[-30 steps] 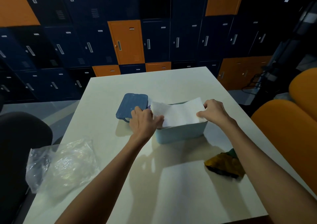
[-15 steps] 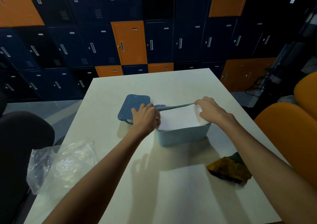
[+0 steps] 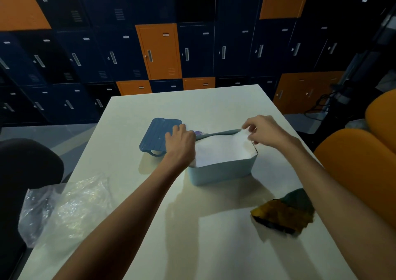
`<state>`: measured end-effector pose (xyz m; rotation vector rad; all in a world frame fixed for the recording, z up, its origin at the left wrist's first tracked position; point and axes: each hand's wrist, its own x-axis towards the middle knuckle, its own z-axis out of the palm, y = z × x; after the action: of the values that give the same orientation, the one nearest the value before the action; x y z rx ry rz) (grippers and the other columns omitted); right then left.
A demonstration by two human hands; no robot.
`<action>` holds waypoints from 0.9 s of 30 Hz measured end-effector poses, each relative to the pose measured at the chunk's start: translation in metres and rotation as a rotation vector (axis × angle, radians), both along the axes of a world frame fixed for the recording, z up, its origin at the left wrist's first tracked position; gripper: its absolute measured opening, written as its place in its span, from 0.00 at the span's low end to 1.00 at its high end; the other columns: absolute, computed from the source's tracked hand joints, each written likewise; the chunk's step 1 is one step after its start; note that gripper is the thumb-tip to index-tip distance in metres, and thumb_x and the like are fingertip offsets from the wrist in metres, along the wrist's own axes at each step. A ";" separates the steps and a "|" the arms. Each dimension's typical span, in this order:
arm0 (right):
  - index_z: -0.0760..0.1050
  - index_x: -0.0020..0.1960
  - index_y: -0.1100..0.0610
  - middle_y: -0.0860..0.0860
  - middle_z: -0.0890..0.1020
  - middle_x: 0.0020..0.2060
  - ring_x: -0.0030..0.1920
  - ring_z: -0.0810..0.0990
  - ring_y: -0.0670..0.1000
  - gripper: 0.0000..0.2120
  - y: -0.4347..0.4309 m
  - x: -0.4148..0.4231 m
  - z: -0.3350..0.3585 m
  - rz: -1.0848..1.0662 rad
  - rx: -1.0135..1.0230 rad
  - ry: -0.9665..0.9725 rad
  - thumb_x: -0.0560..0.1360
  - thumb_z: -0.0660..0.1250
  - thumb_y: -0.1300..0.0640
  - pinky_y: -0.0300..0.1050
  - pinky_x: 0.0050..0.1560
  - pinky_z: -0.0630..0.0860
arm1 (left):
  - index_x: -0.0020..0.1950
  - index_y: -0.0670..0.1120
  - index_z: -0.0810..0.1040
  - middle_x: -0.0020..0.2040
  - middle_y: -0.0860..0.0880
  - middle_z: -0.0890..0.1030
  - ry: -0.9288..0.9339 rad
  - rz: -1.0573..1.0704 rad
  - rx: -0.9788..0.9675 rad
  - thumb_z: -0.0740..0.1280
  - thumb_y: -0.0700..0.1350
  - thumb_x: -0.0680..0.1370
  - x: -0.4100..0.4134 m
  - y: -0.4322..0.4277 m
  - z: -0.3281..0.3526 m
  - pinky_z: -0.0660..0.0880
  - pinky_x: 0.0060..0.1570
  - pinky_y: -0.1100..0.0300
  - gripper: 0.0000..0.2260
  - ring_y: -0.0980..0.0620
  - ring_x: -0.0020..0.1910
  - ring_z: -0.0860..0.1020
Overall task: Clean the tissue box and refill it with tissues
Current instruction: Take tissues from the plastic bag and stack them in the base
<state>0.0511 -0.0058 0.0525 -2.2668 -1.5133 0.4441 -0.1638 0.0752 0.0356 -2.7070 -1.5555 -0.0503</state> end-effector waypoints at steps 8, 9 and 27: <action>0.78 0.59 0.56 0.57 0.73 0.58 0.47 0.75 0.53 0.16 -0.005 0.001 -0.022 -0.019 -0.113 -0.006 0.73 0.71 0.66 0.43 0.51 0.73 | 0.52 0.38 0.77 0.53 0.41 0.79 -0.004 -0.219 -0.221 0.68 0.38 0.72 0.012 -0.005 -0.013 0.73 0.42 0.57 0.09 0.42 0.52 0.78; 0.78 0.60 0.55 0.57 0.72 0.59 0.48 0.74 0.52 0.16 -0.002 0.001 -0.025 -0.030 -0.114 -0.006 0.73 0.70 0.66 0.45 0.54 0.74 | 0.54 0.38 0.77 0.53 0.41 0.80 0.027 -0.189 -0.221 0.66 0.37 0.74 0.013 -0.006 -0.011 0.75 0.44 0.57 0.09 0.43 0.51 0.78; 0.80 0.58 0.56 0.57 0.76 0.62 0.57 0.77 0.57 0.11 0.015 -0.019 0.020 0.038 0.038 -0.013 0.76 0.69 0.59 0.47 0.53 0.73 | 0.66 0.45 0.75 0.61 0.47 0.78 -0.683 0.035 -0.213 0.72 0.45 0.74 -0.040 0.010 -0.001 0.66 0.54 0.64 0.21 0.48 0.61 0.74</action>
<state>0.0323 0.0092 0.0728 -2.2194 -1.5602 0.4090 -0.2035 0.0849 0.0344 -3.0034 -1.8280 -0.9509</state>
